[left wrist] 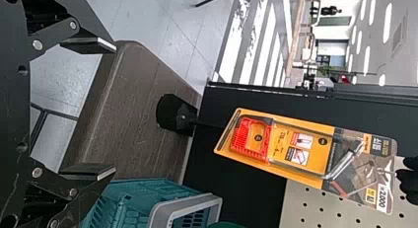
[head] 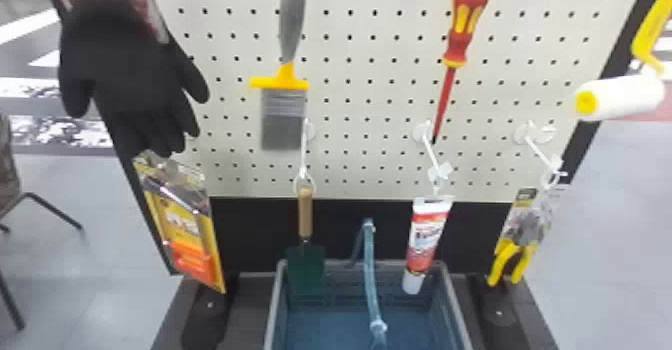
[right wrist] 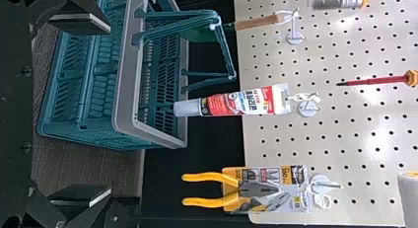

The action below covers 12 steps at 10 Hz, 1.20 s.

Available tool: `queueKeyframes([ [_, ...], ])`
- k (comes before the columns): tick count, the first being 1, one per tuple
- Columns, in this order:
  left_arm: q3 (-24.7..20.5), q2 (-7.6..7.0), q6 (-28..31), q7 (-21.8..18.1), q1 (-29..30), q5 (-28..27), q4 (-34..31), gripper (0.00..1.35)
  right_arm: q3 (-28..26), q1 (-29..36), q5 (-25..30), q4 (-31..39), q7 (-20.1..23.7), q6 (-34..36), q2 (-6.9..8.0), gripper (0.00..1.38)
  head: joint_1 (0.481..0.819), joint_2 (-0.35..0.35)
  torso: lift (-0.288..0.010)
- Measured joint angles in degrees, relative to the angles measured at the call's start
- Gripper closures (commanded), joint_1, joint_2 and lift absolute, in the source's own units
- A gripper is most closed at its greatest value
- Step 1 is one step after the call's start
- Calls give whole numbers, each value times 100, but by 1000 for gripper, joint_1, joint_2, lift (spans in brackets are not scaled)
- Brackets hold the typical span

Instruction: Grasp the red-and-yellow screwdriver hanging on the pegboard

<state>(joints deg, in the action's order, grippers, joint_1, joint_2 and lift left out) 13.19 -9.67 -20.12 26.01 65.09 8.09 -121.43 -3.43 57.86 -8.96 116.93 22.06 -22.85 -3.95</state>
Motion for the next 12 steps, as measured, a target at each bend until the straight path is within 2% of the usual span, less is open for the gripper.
queueKeyframes([
  [6,8,0,17,0,-9,0,0,415,0,-22,-10,18,0,1,0,156,549,0,-100],
  [10,8,0,29,0,-21,-9,0,415,0,-65,9,460,0,226,0,157,549,0,-100],
  [12,8,0,38,0,-21,-8,0,415,0,-115,28,976,0,501,0,157,549,0,-100],
])
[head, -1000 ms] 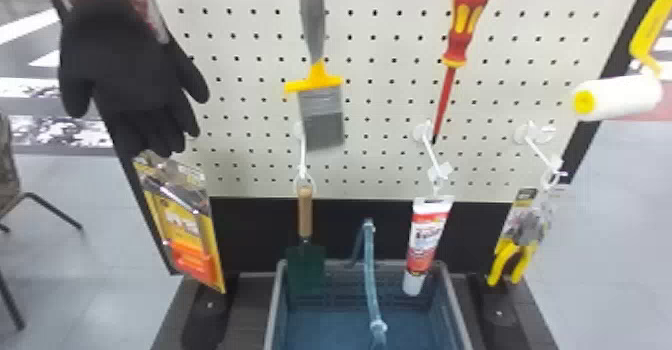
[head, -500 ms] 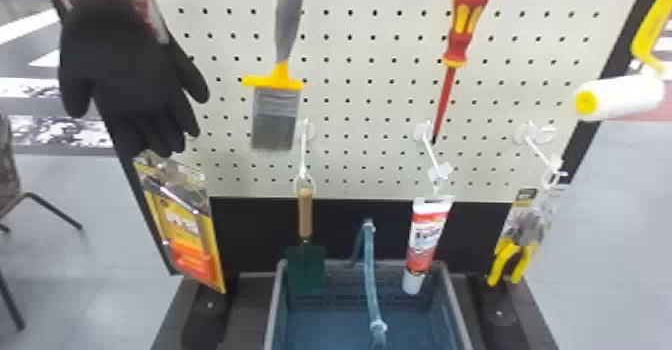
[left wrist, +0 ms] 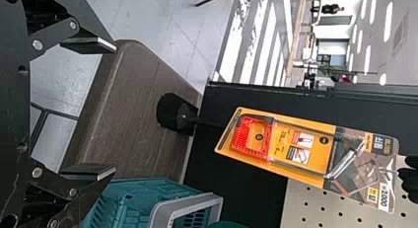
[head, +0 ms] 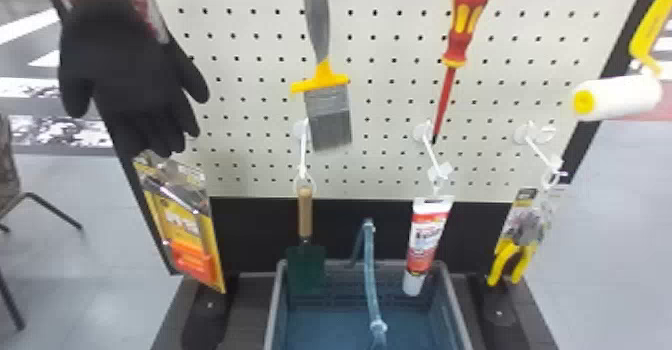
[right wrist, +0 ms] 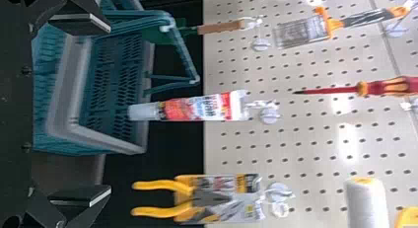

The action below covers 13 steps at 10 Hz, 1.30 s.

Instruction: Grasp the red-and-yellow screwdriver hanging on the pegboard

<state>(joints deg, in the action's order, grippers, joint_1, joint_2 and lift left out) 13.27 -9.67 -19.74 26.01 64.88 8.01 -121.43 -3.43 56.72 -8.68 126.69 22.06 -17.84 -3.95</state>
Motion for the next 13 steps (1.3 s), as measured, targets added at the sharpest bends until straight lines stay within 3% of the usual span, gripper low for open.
queueKeyframes([
  [8,0,-6,14,-1,1,16,0,415,-322,-447,41,1495,17,815,17,157,549,0,-100],
  [13,5,-9,15,-2,1,17,0,415,-464,-1561,50,1705,848,1492,-48,144,549,0,-100],
])
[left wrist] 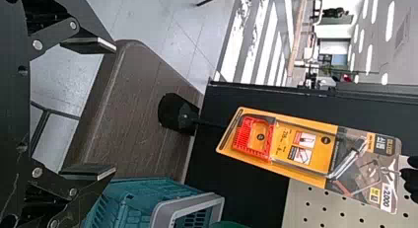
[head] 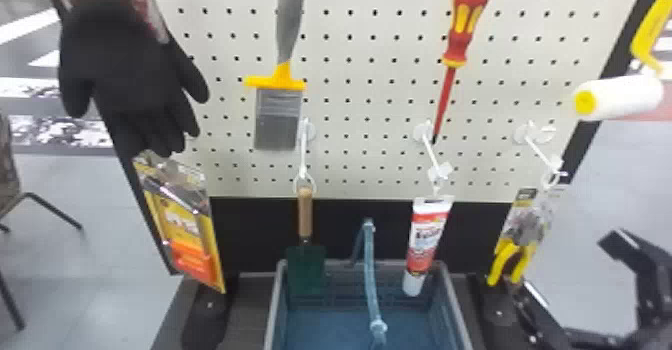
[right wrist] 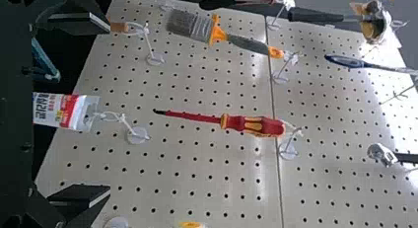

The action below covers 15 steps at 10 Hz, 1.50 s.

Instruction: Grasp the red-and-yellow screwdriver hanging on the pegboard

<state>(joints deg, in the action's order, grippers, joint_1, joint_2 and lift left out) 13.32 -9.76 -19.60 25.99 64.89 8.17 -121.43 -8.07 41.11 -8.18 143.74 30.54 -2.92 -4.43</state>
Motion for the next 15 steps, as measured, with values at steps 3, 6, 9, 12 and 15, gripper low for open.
queueKeyframes([
  [3,2,0,8,1,-8,0,0,415,-139,-661,-191,219,272,531,-203,142,549,0,-100],
  [6,13,0,30,-5,-42,0,0,415,-337,-1281,-468,230,491,815,-234,140,549,0,-100],
  [9,23,0,52,-6,-64,8,-11,415,-472,-1739,-858,-12,496,884,-240,131,549,0,-100],
  [12,56,-29,105,-28,-133,9,-14,415,-477,-2527,-732,-349,613,890,-317,125,549,0,-100],
  [15,117,-71,203,-46,-241,26,-14,415,-458,-3117,-658,-739,614,890,-307,122,549,0,-100],
])
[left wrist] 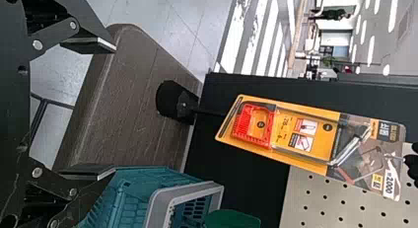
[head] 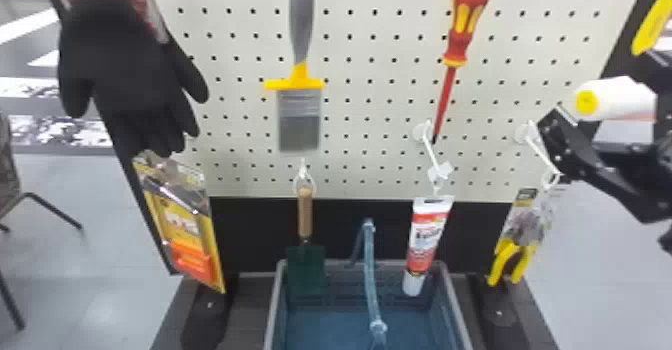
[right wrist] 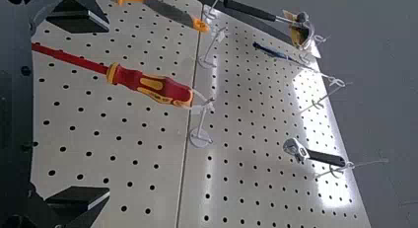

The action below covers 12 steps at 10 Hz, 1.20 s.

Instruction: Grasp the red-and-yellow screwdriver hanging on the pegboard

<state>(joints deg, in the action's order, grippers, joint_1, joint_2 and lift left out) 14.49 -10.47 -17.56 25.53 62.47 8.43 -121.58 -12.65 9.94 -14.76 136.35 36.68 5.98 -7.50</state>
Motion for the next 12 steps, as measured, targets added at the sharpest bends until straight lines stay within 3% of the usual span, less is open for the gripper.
queueKeyframes([
  [4,10,1,51,-40,-63,0,0,415,268,-812,-335,-1032,488,0,142,104,549,0,-100],
  [10,20,8,132,-140,-184,-11,13,415,1072,-1848,-1406,-2319,780,-204,-199,98,549,0,-100],
  [12,20,18,174,-204,-234,-22,29,415,1248,-2390,-1663,-2604,779,-272,-400,98,549,0,-100],
])
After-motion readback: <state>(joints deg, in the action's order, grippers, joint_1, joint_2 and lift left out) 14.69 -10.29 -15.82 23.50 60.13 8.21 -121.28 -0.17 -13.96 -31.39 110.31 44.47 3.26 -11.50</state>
